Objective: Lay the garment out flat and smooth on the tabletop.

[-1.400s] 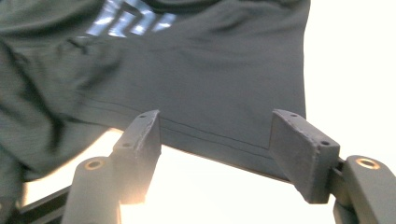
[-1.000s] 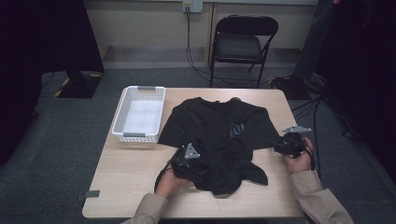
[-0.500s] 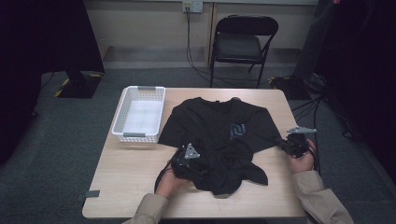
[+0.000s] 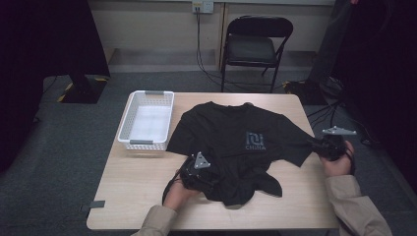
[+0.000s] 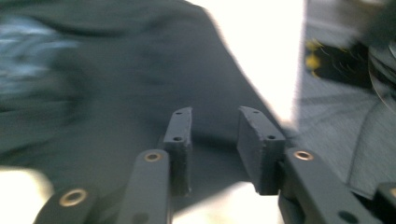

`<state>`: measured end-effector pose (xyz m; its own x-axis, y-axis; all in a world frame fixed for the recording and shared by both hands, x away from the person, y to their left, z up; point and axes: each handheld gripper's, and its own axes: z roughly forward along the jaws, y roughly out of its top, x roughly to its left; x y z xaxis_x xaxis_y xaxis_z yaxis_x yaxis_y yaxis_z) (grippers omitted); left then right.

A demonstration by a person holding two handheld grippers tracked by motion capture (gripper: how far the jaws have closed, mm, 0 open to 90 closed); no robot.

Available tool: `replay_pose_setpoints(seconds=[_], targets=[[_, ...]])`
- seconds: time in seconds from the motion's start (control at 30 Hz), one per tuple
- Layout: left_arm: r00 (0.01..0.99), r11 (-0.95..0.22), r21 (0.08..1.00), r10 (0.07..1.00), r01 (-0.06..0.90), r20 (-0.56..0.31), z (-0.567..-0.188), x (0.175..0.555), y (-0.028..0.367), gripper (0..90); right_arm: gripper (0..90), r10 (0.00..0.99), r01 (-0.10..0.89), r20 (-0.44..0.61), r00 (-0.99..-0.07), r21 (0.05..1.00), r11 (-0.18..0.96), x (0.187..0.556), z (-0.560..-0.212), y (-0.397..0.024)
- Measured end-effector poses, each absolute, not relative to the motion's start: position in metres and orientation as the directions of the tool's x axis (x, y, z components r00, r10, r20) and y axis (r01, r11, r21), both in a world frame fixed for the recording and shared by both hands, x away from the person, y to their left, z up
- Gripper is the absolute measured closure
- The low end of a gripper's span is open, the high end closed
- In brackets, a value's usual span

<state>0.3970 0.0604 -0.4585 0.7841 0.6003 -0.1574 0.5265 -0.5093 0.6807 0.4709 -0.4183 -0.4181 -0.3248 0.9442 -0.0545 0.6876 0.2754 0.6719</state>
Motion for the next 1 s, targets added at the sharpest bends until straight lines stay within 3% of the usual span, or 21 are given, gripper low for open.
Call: replay_pose_setpoints(seconds=[0.03,0.07,0.1,0.23,0.33,0.43,0.73,0.83,0.87,0.97,1.0], targets=[[0.784,-0.509,0.681,0.601,0.526,-0.157,-0.459,0.397,0.060,10.7,62.7,0.906,0.667,0.038,-0.421,0.690,0.281,0.458,-0.421,-0.397],[0.784,-0.509,0.681,0.601,0.526,-0.157,-0.459,0.397,0.060,10.7,62.7,0.906,0.667,0.038,-0.421,0.690,0.281,0.458,-0.421,-0.397],[0.784,-0.508,0.681,0.601,0.527,-0.158,-0.459,0.397,0.060,10.7,59.1,0.884,0.656,-0.013,-0.468,0.665,0.357,0.445,-0.429,-0.373],[0.784,-0.509,0.681,0.601,0.526,-0.157,-0.459,0.397,0.060,10.7,55.6,0.878,0.673,0.013,-0.479,0.648,0.357,0.432,-0.439,-0.356],[0.784,-0.509,0.681,0.600,0.526,-0.157,-0.458,0.396,0.060,10.7,63.0,0.879,0.679,0.005,-0.476,0.637,0.364,0.426,-0.446,-0.353],[0.788,-0.514,0.681,0.596,0.522,-0.154,-0.458,0.395,0.060,10.7,87.0,0.883,0.703,0.073,-0.464,0.636,0.317,0.426,-0.445,-0.373],[0.790,-0.516,0.680,0.594,0.521,-0.154,-0.458,0.391,0.058,10.5,86.6,0.916,0.736,0.083,-0.393,0.626,0.259,0.415,-0.441,-0.405],[0.789,-0.515,0.680,0.594,0.523,-0.157,-0.458,0.390,0.058,10.5,63.4,0.901,0.694,0.097,-0.422,0.673,0.253,0.408,-0.433,-0.396],[0.789,-0.515,0.680,0.594,0.523,-0.157,-0.458,0.390,0.058,10.5,63.4,0.901,0.694,0.097,-0.422,0.673,0.253,0.408,-0.433,-0.396],[0.789,-0.515,0.680,0.594,0.523,-0.157,-0.458,0.390,0.058,10.4,31.5,0.874,0.657,0.105,-0.475,0.703,0.272,0.403,-0.425,-0.362],[0.789,-0.515,0.680,0.594,0.523,-0.157,-0.458,0.390,0.058,10.5,31.5,0.874,0.657,0.105,-0.475,0.703,0.272,0.403,-0.425,-0.362]])
